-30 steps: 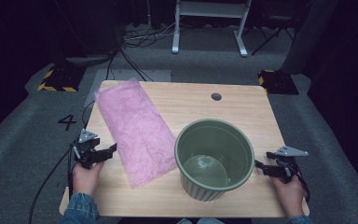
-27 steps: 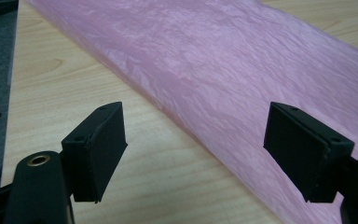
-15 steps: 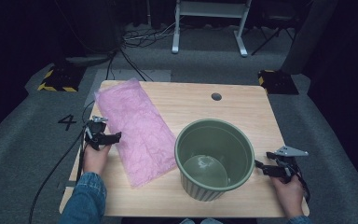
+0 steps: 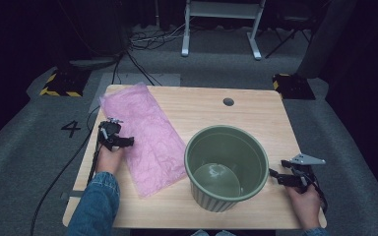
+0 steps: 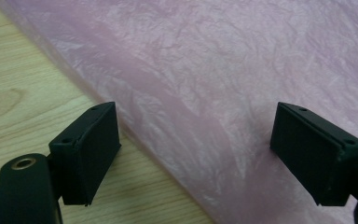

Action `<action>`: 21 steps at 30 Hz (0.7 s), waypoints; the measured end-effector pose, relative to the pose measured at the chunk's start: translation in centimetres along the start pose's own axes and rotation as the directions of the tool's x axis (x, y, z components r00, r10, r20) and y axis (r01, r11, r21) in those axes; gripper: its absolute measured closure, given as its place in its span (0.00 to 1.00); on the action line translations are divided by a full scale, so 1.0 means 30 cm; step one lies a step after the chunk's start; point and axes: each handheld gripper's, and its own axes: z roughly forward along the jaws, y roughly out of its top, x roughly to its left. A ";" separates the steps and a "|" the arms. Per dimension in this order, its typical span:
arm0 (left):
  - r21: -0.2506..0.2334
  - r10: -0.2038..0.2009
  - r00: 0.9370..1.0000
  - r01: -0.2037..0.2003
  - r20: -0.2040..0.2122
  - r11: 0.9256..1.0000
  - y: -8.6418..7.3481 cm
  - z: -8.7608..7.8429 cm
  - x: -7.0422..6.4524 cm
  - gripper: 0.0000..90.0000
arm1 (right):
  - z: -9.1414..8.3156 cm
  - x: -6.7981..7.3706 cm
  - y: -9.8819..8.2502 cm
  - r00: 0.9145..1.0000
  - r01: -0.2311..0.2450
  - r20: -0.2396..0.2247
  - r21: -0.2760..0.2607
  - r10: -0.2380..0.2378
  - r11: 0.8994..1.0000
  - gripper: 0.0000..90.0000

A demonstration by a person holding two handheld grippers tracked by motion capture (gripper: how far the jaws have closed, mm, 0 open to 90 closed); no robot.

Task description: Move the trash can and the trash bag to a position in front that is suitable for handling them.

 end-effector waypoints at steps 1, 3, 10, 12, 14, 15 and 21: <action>-0.002 0.006 1.000 -0.006 0.002 1.000 0.001 0.002 -0.005 0.17 | 0.000 0.000 0.000 1.000 0.000 0.000 0.000 0.000 1.000 0.33; 0.000 0.004 1.000 -0.004 0.002 1.000 0.003 0.001 -0.011 0.18 | 0.000 0.000 0.000 1.000 0.000 0.000 0.000 0.000 1.000 0.33; -0.001 0.072 0.996 -0.072 0.053 0.997 0.009 -0.023 -0.062 0.67 | 0.000 0.000 0.000 1.000 0.000 0.000 0.000 0.000 1.000 0.33; -0.006 0.088 0.995 -0.088 0.047 0.996 0.005 -0.026 -0.074 0.87 | 0.000 -0.001 0.000 1.000 0.002 -0.001 0.000 -0.002 1.000 0.33; -0.013 0.101 0.994 -0.100 0.049 0.995 0.001 -0.027 -0.073 0.97 | 0.000 -0.001 0.000 1.000 0.002 -0.001 0.001 -0.002 1.000 0.33; -0.020 0.077 0.994 -0.076 0.072 0.997 -0.002 -0.028 -0.066 0.98 | 0.000 -0.001 0.000 1.000 0.002 -0.001 0.000 -0.002 1.000 0.33; -0.149 0.015 0.983 0.013 0.184 0.989 -0.014 -0.086 -0.036 0.99 | 0.000 -0.001 0.000 1.000 0.001 -0.003 0.000 -0.001 1.000 0.33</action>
